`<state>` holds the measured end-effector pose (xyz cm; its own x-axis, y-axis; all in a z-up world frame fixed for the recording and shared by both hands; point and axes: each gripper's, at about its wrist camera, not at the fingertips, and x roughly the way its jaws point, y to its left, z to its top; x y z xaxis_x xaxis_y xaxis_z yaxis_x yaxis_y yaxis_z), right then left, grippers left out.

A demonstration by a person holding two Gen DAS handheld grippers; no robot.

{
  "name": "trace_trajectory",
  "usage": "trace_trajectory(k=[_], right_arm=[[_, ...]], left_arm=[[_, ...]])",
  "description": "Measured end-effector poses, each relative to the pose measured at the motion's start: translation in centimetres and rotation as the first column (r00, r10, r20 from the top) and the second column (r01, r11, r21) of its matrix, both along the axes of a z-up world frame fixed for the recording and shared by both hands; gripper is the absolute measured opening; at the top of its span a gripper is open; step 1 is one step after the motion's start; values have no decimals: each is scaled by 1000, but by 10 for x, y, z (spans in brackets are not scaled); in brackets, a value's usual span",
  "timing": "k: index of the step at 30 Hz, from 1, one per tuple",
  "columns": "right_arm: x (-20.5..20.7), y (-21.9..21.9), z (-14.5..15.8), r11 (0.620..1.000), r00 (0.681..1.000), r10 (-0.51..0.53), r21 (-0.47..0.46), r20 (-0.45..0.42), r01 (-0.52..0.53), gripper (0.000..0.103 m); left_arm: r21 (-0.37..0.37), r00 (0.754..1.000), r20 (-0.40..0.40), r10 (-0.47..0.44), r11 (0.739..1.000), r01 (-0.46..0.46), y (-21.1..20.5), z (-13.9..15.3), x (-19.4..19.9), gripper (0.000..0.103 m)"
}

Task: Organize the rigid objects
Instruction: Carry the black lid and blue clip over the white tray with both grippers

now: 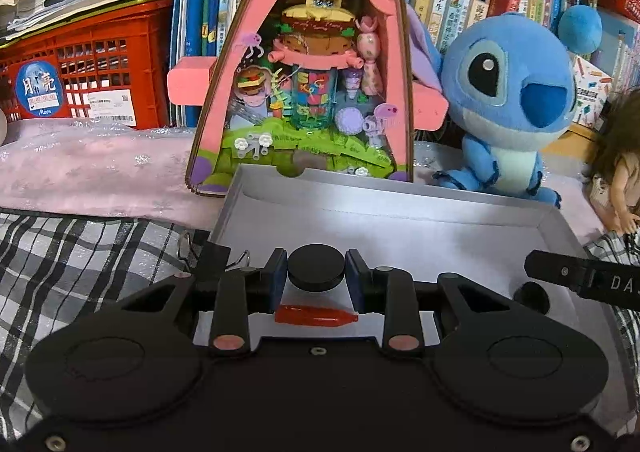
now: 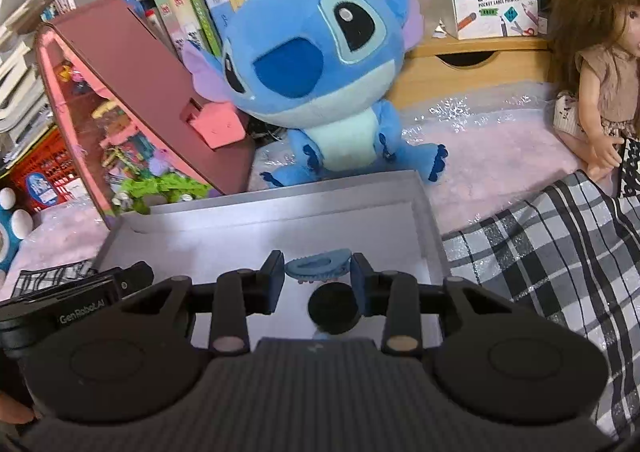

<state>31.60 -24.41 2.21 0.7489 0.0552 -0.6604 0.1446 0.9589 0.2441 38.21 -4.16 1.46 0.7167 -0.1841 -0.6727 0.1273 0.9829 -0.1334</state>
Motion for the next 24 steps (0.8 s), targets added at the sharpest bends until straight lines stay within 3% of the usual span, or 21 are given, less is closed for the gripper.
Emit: trace_trajectory(k=[24], right_arm=[[11, 4, -17, 1000, 1000, -4, -1, 6, 4, 42]], left_arm=[[17, 1000, -21, -16, 1000, 17, -5, -7, 5, 30]])
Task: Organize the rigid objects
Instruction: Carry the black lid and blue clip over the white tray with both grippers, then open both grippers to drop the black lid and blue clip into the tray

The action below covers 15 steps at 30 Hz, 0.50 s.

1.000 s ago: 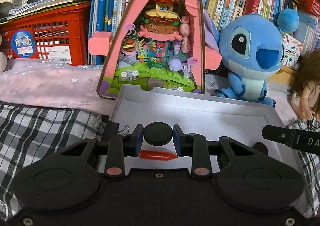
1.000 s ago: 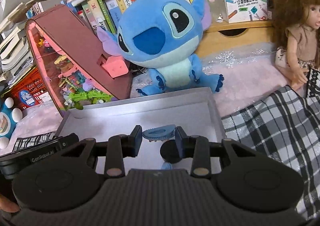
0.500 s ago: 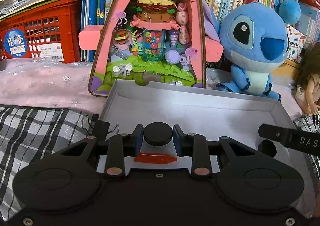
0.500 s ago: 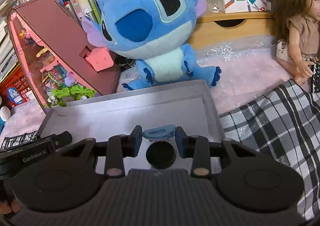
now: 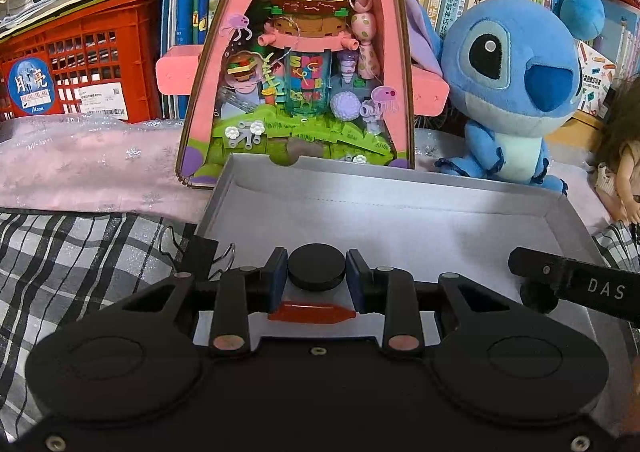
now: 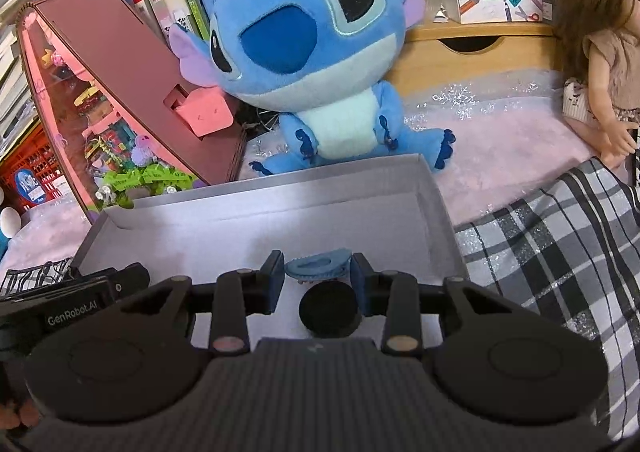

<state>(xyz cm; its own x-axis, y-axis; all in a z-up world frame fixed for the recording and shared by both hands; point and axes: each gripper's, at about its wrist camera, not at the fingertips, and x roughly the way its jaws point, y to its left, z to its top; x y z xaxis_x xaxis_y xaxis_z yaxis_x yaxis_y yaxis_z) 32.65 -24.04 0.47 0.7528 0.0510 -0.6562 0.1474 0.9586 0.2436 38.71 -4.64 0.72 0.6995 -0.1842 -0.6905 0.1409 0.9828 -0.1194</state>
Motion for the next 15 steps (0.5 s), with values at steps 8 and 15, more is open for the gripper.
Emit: trace_trajectory(k=[8, 15], right_arm=[[1, 1, -1, 1000, 1000, -1, -6, -5, 1, 41], [1, 1, -1, 1000, 1000, -1, -10, -4, 1, 44]], left_arm=[[0, 1000, 0, 0, 1000, 0, 0, 0, 0, 30], [-15, 1000, -1, 2, 1000, -2, 1, 2, -1, 31]])
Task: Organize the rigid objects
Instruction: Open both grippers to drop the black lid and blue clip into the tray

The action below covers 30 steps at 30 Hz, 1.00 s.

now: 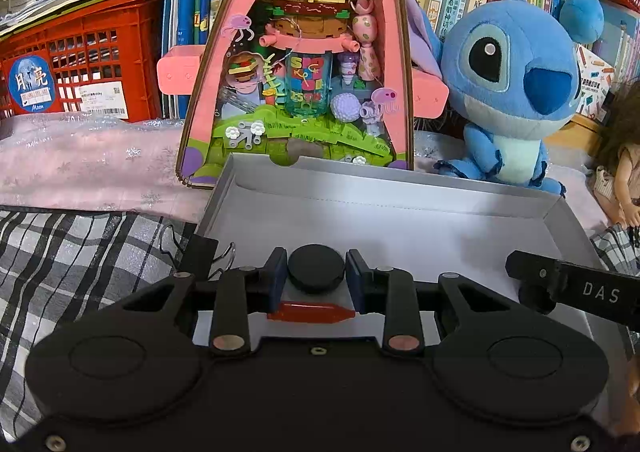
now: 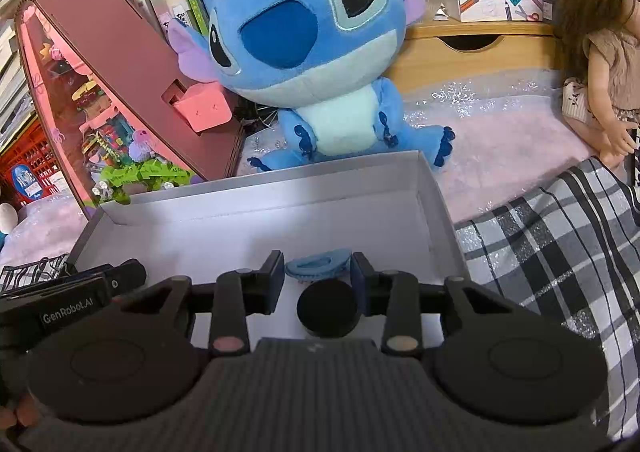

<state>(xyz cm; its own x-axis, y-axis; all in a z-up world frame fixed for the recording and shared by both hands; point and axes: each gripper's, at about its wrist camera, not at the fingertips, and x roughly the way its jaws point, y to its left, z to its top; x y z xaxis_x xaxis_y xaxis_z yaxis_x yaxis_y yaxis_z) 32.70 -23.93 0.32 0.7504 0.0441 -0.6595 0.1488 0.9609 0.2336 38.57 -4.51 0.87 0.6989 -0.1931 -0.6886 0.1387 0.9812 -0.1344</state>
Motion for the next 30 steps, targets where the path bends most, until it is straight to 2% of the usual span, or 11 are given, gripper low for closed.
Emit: trace_trajectory(k=[1, 2, 3, 5, 13, 16, 22, 30], right_arm=[[0, 0, 0, 1000, 1000, -1, -1, 1, 1, 47], [-1, 0, 0, 1000, 1000, -4, -2, 3, 4, 58], [-2, 0, 1, 1000, 1000, -4, 0, 8, 4, 62], [-5, -1, 3, 1000, 1000, -2, -2, 23, 2, 67], [-32, -3, 23, 999, 993, 2, -35, 122, 2, 83], [-49, -2, 33, 998, 986, 33, -61, 162, -23, 85], [-85, 4, 49, 992, 971, 108, -85, 215, -92, 89], [-143, 25, 55, 967, 937, 230, -173, 261, -189, 94]], left_arm=[[-7, 1000, -1, 0, 1000, 0, 1, 1, 0, 36], [-16, 1000, -3, -1, 1000, 0, 2, 2, -1, 41], [-27, 1000, -9, 0, 1000, 0, 3, 3, -2, 44], [-33, 1000, -3, 7, 999, -7, 5, 7, -6, 54], [-16, 995, 88, -38, 999, 40, 6, 37, -42, 76], [-17, 991, 123, -51, 998, 54, 9, 48, -60, 78], [-49, 988, 140, -67, 996, 75, 20, 57, -102, 81], [-21, 976, 192, -106, 994, 112, 29, 61, -165, 84]])
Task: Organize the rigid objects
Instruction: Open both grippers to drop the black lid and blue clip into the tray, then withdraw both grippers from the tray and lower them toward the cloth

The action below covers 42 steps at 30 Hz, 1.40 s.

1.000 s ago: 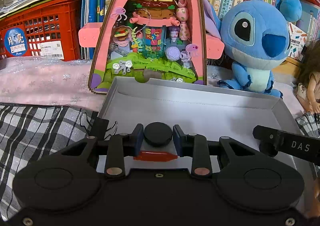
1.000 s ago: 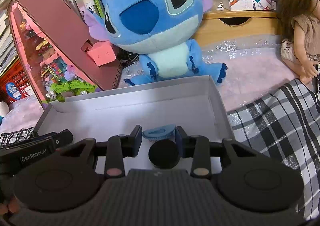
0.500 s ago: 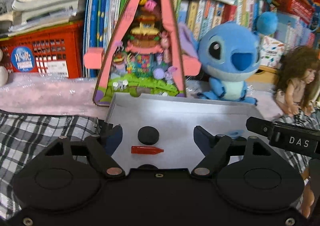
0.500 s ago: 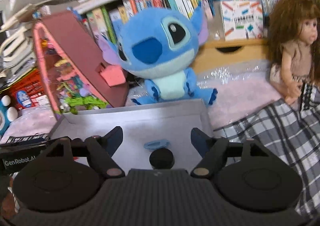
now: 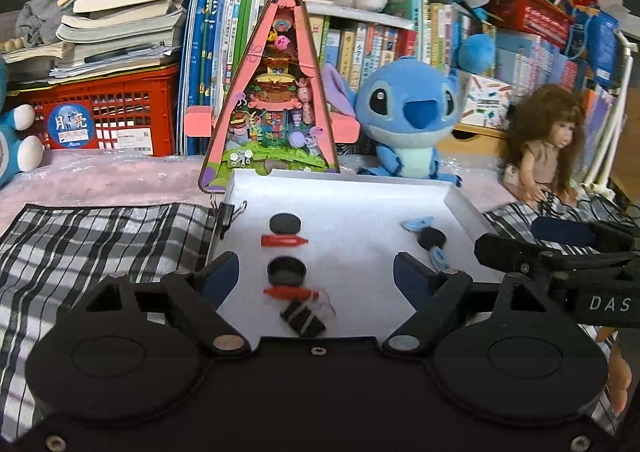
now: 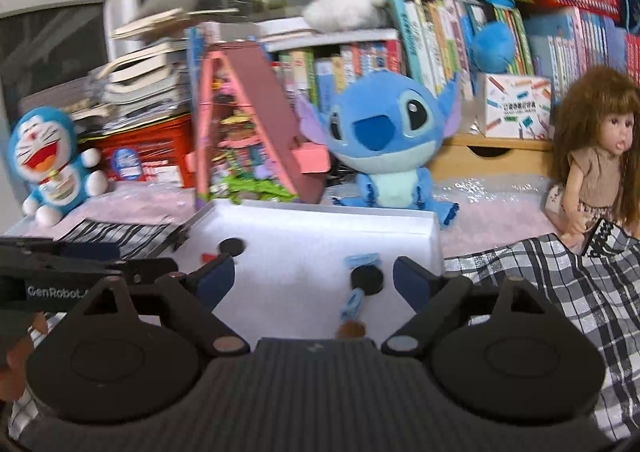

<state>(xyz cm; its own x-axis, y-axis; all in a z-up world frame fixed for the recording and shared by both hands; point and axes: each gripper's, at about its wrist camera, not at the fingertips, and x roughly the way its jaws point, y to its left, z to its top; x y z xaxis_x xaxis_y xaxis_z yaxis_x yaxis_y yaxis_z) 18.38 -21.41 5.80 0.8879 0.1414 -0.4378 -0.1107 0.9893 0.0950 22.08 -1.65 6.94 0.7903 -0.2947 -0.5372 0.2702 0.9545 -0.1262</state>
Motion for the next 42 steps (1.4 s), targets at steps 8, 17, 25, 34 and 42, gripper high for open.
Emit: trace_trajectory(k=[8, 17, 25, 34, 42], right_arm=[[-49, 11, -6, 998, 997, 70, -8, 33, -70, 98], [-94, 15, -25, 993, 993, 115, -15, 38, -114, 101], [-125, 10, -40, 992, 992, 122, -17, 36, -121, 101], [-150, 5, -56, 990, 990, 137, -41, 17, -136, 101], [-169, 15, -67, 974, 978, 211, -82, 0, -210, 101]], left_arm=[[-13, 1000, -3, -31, 999, 31, 13, -13, -57, 86], [-23, 999, 22, -46, 999, 46, 16, -34, -119, 86], [-13, 996, 56, -62, 998, 63, 16, -40, -157, 87], [53, 989, 81, -121, 992, 116, 11, -52, -192, 86], [27, 994, 33, -104, 994, 103, 26, -57, -196, 58]])
